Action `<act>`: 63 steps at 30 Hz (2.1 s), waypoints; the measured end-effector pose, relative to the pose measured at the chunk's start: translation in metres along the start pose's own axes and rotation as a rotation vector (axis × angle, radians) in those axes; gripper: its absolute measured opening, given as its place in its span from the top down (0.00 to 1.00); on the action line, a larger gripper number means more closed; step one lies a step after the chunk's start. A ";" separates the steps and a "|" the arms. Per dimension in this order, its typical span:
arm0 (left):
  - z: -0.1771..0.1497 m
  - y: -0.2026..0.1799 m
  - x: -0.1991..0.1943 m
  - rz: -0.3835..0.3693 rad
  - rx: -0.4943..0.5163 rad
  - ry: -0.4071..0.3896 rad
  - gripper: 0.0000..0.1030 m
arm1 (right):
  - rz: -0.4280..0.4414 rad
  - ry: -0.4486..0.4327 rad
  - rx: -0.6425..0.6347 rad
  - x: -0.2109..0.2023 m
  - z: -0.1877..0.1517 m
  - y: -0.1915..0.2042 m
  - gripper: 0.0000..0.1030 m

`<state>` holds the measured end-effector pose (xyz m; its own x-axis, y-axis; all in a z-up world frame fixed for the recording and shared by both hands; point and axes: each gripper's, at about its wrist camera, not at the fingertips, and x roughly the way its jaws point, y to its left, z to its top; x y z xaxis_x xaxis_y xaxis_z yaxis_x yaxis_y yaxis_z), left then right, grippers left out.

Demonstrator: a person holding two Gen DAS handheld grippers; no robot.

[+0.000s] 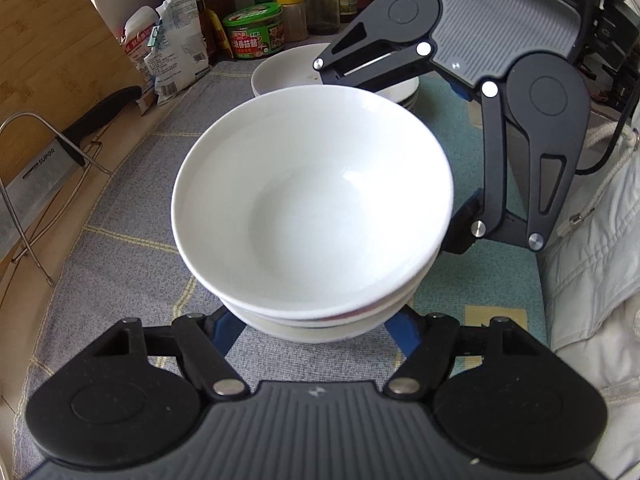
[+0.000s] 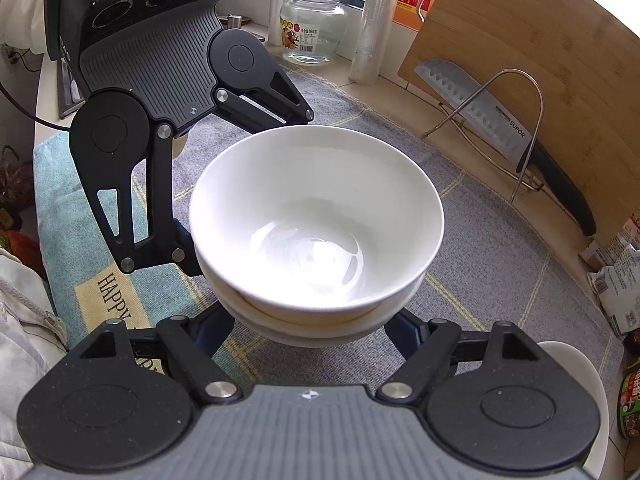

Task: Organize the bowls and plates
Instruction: 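Lift the bowl stack with both tools and carry it over the plate stack, then lower the bowl stack onto the plates and release both tools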

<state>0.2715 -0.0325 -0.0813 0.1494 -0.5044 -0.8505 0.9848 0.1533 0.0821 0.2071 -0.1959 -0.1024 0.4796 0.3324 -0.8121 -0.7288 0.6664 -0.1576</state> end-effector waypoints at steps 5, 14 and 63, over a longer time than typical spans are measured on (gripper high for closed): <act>0.020 -0.005 -0.003 0.025 0.017 0.007 0.28 | -0.018 -0.029 -0.001 -0.017 -0.006 -0.008 0.17; 0.074 -0.016 0.010 0.047 0.107 -0.014 0.28 | -0.097 -0.064 0.039 -0.051 -0.032 -0.037 0.17; 0.178 -0.013 0.123 -0.040 0.204 -0.034 0.28 | -0.206 -0.008 0.267 -0.060 -0.119 -0.143 0.17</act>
<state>0.2933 -0.2482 -0.0942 0.1089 -0.5357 -0.8373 0.9871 -0.0414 0.1549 0.2244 -0.3900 -0.0981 0.6079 0.1767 -0.7741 -0.4625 0.8712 -0.1644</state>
